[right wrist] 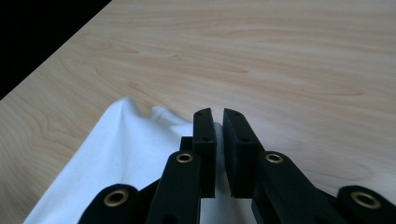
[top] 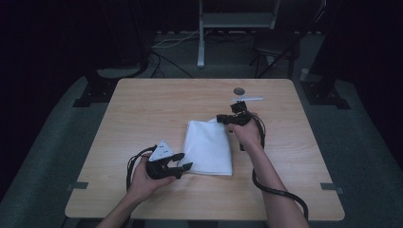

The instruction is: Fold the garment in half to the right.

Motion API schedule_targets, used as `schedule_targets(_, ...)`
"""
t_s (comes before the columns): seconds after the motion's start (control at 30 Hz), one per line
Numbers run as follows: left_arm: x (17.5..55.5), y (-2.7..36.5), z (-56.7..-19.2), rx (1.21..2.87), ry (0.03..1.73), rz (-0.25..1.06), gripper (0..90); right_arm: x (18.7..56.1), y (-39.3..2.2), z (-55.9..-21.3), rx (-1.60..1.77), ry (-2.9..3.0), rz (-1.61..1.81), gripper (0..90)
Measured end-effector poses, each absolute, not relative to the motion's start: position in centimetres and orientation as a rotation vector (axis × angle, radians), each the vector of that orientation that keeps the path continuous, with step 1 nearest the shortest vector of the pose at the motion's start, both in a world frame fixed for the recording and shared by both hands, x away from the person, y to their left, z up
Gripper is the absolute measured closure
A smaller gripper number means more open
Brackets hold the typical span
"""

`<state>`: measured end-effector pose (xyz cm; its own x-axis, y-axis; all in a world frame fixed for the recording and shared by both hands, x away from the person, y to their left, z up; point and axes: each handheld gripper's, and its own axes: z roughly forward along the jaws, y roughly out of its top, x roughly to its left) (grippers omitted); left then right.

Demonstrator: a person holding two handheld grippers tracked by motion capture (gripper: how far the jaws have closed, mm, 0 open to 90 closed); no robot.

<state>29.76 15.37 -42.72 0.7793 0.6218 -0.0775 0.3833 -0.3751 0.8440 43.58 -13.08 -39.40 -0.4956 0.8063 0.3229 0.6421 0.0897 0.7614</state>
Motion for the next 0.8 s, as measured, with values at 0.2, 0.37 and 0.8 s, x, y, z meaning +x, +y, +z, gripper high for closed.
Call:
schedule_targets(0.2, 30.2, 15.0, -43.0, 2.032, 0.759, 0.304, 49.6, 43.4, -13.9, -39.9, 1.523, 2.150, 1.318, 83.8)
schedule_targets(0.37, 30.4, 14.7, -43.5, 2.062, 0.759, 0.273, 49.6, 44.0, -13.6, -42.1, 1.589, 2.170, 1.134, 75.3)
schedule_targets(0.8, 30.5, 15.0, -43.2, 2.032, 0.784, 0.275, 46.5, 44.1, -13.2, -39.8, 1.370, 2.092, 1.278, 53.6)
